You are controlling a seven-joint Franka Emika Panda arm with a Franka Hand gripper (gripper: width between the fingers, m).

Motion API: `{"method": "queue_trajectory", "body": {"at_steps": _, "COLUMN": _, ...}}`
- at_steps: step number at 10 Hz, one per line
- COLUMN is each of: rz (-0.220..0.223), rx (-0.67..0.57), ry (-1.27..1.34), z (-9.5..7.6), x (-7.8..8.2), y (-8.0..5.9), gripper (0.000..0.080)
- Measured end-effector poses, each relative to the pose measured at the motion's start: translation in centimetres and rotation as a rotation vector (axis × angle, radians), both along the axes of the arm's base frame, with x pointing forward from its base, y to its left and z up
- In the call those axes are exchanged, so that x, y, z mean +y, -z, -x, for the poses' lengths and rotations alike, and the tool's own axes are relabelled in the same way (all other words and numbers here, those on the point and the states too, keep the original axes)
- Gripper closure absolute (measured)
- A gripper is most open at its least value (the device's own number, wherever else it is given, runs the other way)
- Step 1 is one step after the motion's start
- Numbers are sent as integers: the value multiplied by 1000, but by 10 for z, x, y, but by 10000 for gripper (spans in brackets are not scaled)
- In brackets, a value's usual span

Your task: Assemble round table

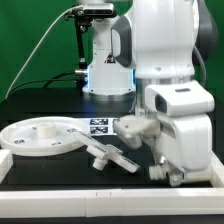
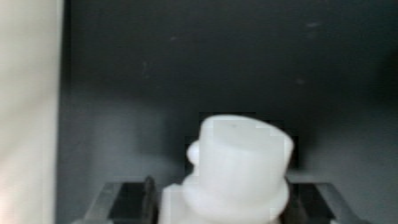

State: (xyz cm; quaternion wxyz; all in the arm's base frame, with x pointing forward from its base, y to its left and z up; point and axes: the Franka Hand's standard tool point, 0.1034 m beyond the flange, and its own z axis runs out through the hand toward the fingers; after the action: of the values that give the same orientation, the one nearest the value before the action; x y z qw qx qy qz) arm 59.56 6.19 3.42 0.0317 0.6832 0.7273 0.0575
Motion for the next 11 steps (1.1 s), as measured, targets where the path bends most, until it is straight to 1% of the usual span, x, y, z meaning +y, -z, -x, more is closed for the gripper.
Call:
{"method": "queue_trajectory", "body": {"at_steps": 1, "rz": -14, "rx": 10, "ry": 160, "z": 15, "x": 0, "y": -13, "gripper": 476}}
{"method": "queue_trajectory", "body": {"at_steps": 2, "rz": -21, "rx": 12, "ry": 258, "z": 26, "x": 1, "y": -23, "gripper": 476}}
{"method": "queue_trajectory", "body": {"at_steps": 3, "rz": -22, "rx": 9, "ry": 290, "z": 34, "x": -2, "y": -31, "gripper": 476}}
{"method": "queue_trajectory", "body": {"at_steps": 4, "rz": -43, "rx": 6, "ry": 357, "z": 29, "x": -6, "y": -36, "gripper": 476}}
{"method": "queue_trajectory", "body": {"at_steps": 7, "rz": -74, "rx": 19, "ry": 563, "z": 30, "x": -5, "y": -34, "gripper": 476}}
{"method": "queue_trajectory", "body": {"at_steps": 8, "rz": -116, "rx": 22, "ry": 790, "z": 40, "x": 2, "y": -34, "gripper": 476}}
{"method": "queue_trajectory", "body": {"at_steps": 9, "rz": -131, "rx": 46, "ry": 980, "z": 61, "x": 15, "y": -37, "gripper": 476}}
{"method": "queue_trajectory", "body": {"at_steps": 10, "rz": -139, "rx": 59, "ry": 1111, "z": 76, "x": 27, "y": -45, "gripper": 476}}
{"method": "queue_trajectory", "body": {"at_steps": 11, "rz": -151, "rx": 78, "ry": 1208, "z": 82, "x": 32, "y": -46, "gripper": 476}}
